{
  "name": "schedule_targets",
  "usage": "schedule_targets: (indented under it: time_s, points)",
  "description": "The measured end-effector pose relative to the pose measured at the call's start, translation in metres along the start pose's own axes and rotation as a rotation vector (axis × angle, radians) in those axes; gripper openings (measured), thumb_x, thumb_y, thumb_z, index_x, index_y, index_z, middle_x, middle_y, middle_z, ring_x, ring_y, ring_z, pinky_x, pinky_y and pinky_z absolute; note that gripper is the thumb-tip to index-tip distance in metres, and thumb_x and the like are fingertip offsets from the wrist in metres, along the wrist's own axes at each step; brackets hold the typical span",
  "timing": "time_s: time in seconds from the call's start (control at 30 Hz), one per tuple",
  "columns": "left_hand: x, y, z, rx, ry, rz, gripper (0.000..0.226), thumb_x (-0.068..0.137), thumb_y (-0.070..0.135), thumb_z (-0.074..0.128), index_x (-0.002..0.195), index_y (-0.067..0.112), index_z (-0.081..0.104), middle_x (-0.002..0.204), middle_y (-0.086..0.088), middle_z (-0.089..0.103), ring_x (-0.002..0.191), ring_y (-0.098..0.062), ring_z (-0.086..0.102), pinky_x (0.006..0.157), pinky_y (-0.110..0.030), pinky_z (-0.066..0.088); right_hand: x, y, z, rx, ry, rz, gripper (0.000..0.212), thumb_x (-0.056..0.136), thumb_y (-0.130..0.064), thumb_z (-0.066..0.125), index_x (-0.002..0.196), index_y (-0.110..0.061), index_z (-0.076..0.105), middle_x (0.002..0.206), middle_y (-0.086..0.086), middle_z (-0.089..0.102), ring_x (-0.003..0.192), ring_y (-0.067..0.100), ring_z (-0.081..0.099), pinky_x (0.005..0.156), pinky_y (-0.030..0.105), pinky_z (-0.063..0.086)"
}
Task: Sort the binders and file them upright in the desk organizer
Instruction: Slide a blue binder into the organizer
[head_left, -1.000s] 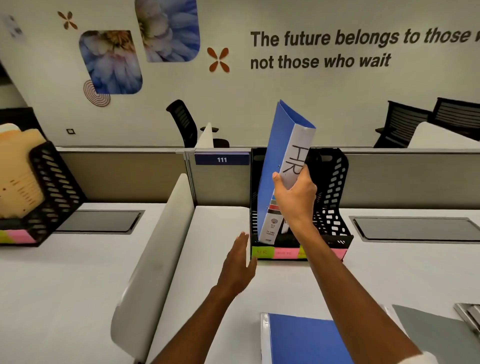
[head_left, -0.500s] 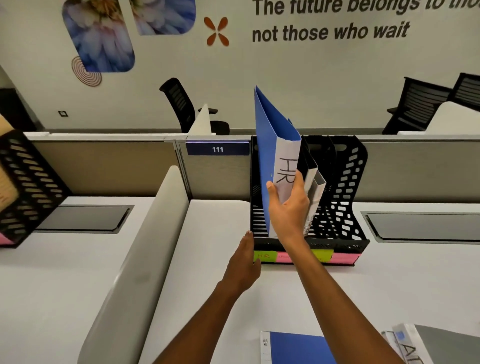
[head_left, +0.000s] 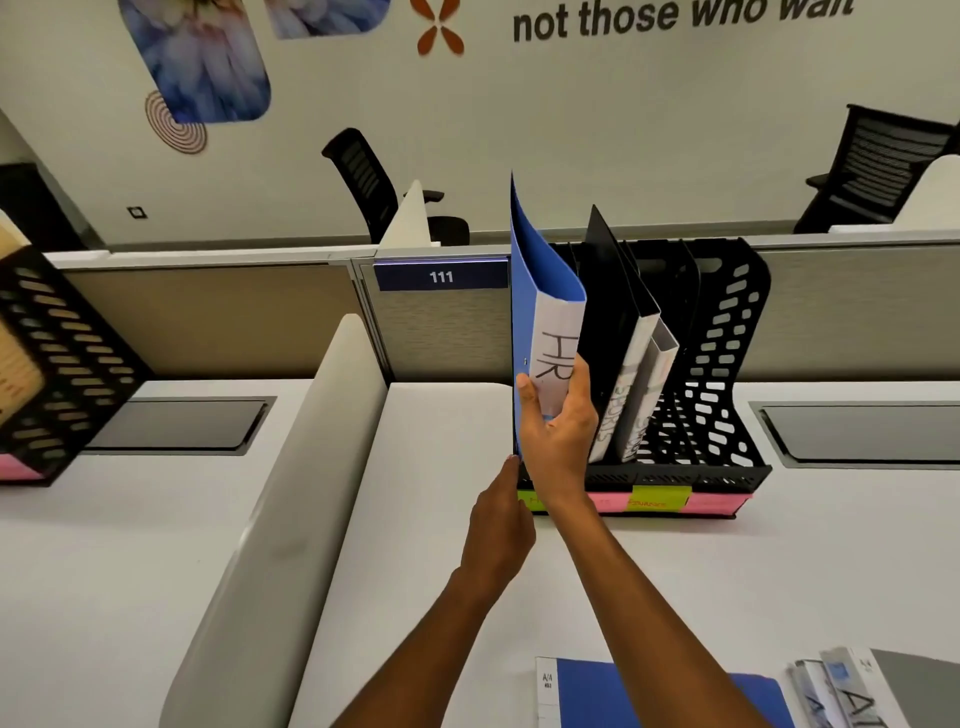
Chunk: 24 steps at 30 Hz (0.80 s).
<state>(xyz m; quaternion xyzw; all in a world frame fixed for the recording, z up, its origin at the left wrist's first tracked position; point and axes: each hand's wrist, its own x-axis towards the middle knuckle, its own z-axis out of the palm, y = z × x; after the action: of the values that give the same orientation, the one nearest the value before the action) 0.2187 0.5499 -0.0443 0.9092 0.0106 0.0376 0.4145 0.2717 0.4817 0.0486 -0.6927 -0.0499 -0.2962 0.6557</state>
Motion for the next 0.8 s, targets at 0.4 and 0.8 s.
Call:
schedule_targets:
  time_s: [0.4,0.8]
  points:
    - [0.001,-0.003,-0.006,-0.093,-0.048,0.036,0.043,0.093,0.020,0.064,0.134,0.013,0.052,0.124,-0.001,0.065,0.111,-0.017,0.064,0.080,-0.001,0.043,-0.022,0.028,0.010,-0.065,-0.060,0.098,0.060,0.093,-0.038,0.060,0.141,-0.049,0.026,0.130,-0.016,0.044,0.120,-0.022,0.036,0.087,-0.002,0.039]
    - [-0.005,0.007,-0.024,-0.112,-0.168,0.132,0.070,0.094,0.009,0.059,0.152,0.015,0.020,0.152,-0.002,0.040,0.132,-0.019,0.049,0.098,-0.013,0.041,-0.039,0.050,0.000,-0.209,-0.247,0.350,0.067,0.096,-0.029,0.057,0.152,-0.021,0.020,0.149,0.007,0.040,0.137,0.023,0.039,0.107,0.034,0.041]
